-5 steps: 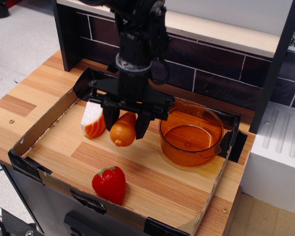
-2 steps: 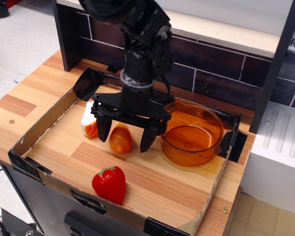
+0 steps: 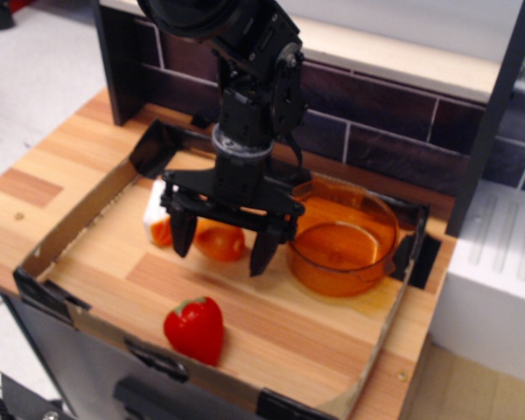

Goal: Take carrot out of pot

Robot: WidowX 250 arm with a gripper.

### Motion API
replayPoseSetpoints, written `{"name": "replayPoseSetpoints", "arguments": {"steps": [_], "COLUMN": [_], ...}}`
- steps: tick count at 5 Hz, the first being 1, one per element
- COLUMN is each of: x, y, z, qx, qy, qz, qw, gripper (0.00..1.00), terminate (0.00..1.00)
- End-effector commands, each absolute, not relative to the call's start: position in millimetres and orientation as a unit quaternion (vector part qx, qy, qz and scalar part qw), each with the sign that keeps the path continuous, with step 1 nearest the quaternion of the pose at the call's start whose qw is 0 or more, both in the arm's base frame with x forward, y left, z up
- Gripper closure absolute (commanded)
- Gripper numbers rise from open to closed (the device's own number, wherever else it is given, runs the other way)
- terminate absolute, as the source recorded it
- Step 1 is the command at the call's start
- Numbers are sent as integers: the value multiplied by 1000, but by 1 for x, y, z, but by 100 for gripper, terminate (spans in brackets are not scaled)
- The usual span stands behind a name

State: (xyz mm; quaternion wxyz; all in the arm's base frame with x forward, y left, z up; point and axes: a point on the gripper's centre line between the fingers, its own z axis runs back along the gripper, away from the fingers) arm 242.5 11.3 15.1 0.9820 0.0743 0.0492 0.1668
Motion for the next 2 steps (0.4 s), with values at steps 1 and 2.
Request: {"name": "replayPoseSetpoints", "arguments": {"steps": [1, 2], "x": [250, 260], "y": [9, 12], "z": [105, 145], "qx": [-2, -22], "qy": [4, -9], "qz": [204, 224], "qw": [979, 974], "gripper": [0, 0], "terminate": [0, 100]}}
